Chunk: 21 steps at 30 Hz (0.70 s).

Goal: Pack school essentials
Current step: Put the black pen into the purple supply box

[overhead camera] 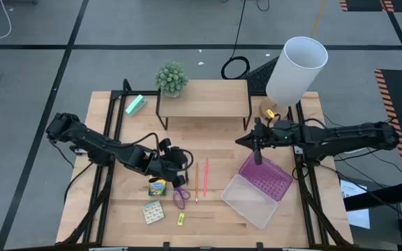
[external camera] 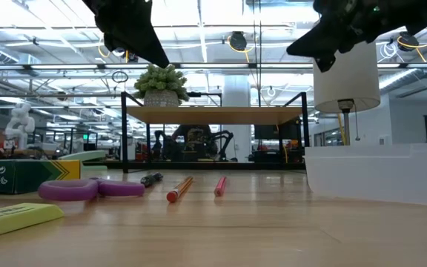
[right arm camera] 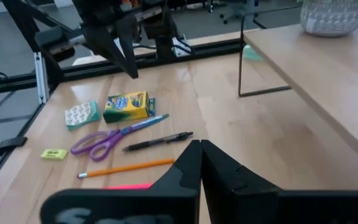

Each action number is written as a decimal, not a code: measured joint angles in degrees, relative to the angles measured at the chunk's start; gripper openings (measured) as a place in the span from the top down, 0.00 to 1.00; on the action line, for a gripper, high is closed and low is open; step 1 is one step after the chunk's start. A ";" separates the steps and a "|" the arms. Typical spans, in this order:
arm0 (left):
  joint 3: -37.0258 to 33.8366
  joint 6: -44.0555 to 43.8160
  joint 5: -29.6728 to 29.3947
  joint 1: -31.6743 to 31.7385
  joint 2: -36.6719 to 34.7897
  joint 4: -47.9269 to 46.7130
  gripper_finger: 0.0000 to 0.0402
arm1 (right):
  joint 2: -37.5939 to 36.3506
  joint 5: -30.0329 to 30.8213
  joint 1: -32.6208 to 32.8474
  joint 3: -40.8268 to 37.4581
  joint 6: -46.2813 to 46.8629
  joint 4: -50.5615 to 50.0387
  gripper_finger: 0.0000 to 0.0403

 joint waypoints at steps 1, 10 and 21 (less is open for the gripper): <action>0.00 -0.10 0.00 0.05 0.00 0.01 0.98 | 0.80 -0.16 0.00 0.01 0.18 0.67 1.00; 0.00 -0.49 0.04 0.05 0.00 0.00 0.98 | 8.27 -0.30 1.23 2.94 -0.50 0.67 1.00; 0.00 -3.43 2.18 0.10 1.61 0.03 0.95 | 12.25 -0.34 2.64 4.28 -2.56 0.83 1.00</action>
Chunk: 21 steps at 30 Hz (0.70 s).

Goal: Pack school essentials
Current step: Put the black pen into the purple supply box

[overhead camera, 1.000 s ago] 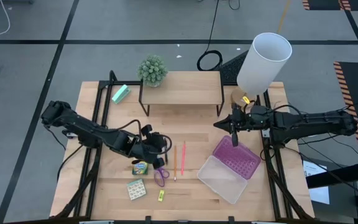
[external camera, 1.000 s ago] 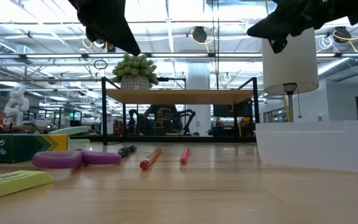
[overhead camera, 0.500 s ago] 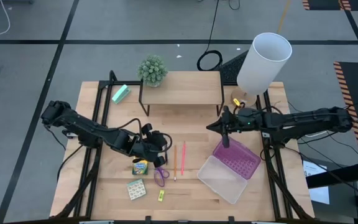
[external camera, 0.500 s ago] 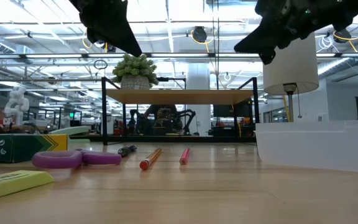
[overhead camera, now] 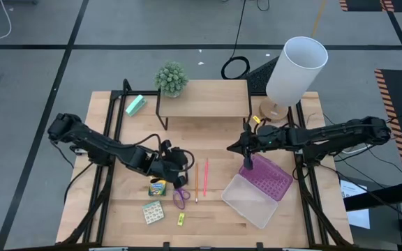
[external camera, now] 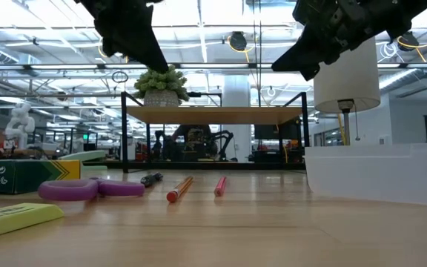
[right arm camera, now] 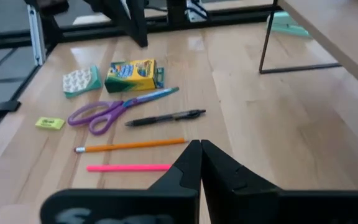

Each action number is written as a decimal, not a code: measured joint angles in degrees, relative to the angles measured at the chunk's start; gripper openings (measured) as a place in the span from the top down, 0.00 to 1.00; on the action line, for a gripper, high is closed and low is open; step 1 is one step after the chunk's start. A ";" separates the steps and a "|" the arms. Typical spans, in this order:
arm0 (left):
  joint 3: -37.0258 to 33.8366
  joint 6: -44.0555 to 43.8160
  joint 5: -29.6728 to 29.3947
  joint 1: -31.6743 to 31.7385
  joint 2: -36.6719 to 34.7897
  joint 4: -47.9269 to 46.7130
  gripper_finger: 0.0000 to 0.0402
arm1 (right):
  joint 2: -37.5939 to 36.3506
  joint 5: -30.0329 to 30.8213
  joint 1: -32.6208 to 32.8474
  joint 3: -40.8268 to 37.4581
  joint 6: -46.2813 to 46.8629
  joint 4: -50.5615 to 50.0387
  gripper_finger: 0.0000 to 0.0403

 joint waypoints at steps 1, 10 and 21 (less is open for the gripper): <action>0.00 -0.58 0.99 0.00 0.54 0.11 0.94 | -0.04 0.00 0.00 0.01 -0.01 0.09 1.00; 0.00 -13.14 8.57 2.90 5.04 -0.17 0.68 | -0.94 -2.64 0.00 0.08 -2.55 -0.65 1.00; 0.00 -29.35 11.74 5.29 5.25 -0.63 0.62 | -0.94 -4.57 0.00 0.07 -8.65 -2.91 1.00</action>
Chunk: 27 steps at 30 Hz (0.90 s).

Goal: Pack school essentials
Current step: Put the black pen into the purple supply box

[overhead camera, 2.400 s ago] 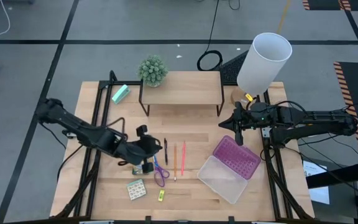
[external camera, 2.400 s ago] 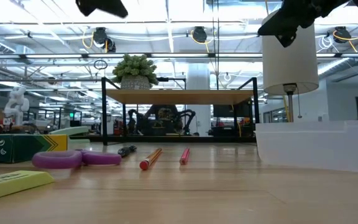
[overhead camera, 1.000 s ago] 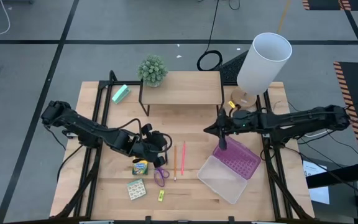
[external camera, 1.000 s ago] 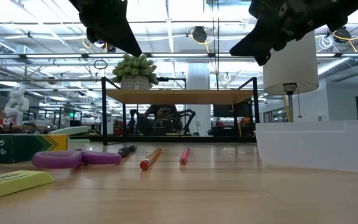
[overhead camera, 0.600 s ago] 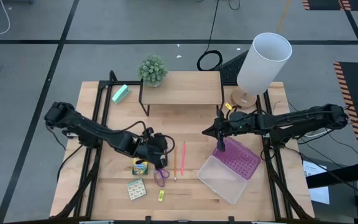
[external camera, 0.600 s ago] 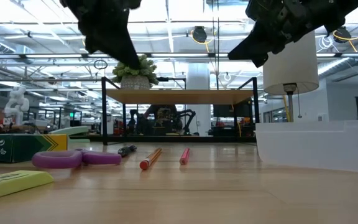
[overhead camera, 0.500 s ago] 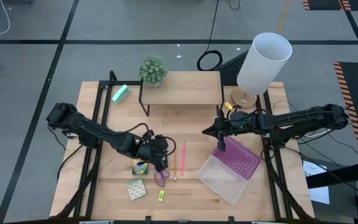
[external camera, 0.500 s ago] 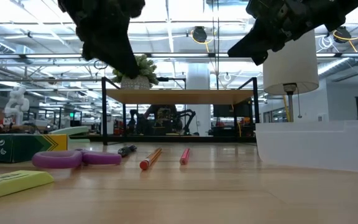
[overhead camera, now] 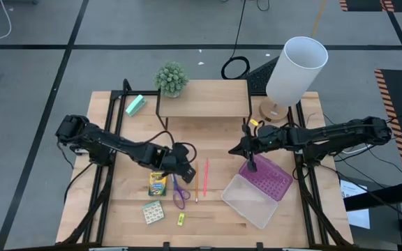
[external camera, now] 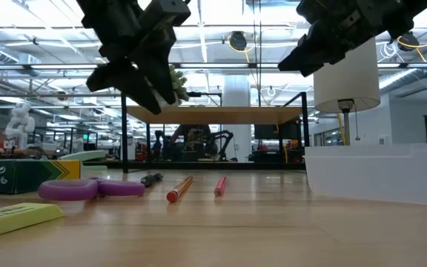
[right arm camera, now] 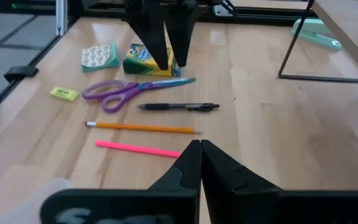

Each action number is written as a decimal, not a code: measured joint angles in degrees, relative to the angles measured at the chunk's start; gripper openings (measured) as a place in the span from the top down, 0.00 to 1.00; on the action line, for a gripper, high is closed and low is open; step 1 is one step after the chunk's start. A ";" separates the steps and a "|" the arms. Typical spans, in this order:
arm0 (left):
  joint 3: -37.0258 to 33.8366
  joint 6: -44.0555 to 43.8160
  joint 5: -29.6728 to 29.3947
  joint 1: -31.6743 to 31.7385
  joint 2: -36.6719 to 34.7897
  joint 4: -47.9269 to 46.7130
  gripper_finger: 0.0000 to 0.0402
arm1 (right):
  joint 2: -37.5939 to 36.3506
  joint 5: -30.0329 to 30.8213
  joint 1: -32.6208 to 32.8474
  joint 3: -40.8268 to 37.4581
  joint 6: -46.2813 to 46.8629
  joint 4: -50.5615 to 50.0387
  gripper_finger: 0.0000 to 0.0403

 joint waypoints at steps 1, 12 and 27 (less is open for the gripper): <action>-0.01 -2.00 -0.03 -0.21 0.38 0.02 0.62 | 0.00 -0.02 0.01 0.00 -0.40 -0.11 1.00; -0.02 -15.17 4.73 0.66 6.85 -4.42 0.62 | -0.02 0.07 0.00 -0.09 -0.62 -0.94 1.00; 1.66 -15.77 6.14 1.73 12.17 -2.78 0.62 | -0.02 0.22 0.00 -0.09 -0.62 -1.12 1.00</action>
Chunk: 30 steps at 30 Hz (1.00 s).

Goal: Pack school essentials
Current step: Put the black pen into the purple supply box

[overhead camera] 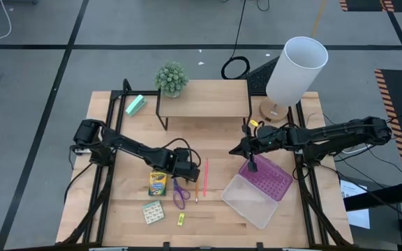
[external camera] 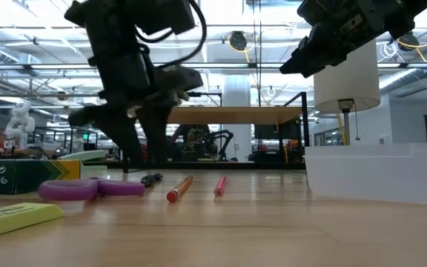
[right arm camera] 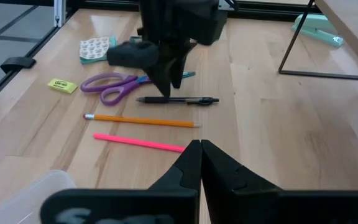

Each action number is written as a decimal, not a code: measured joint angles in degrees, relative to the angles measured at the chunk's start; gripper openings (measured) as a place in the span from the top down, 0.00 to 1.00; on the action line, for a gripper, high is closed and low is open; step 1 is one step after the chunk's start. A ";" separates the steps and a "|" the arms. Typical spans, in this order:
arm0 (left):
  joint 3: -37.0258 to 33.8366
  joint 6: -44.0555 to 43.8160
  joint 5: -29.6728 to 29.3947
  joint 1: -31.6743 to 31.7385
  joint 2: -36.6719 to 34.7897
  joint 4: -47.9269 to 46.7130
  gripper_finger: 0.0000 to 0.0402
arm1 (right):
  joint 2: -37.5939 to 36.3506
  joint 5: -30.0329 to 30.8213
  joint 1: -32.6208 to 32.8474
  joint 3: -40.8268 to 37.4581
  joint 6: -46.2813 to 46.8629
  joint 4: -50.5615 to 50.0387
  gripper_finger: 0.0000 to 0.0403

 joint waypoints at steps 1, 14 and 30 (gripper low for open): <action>-0.03 0.28 0.05 0.07 0.22 -0.27 0.62 | 0.00 0.00 0.00 0.00 0.00 0.02 1.00; 0.20 1.41 3.86 0.95 3.83 1.17 0.62 | 0.02 0.01 0.00 0.02 0.02 0.44 1.00; 0.00 5.60 2.51 1.26 4.38 -0.44 0.82 | 0.00 0.02 0.00 0.02 0.02 1.11 1.00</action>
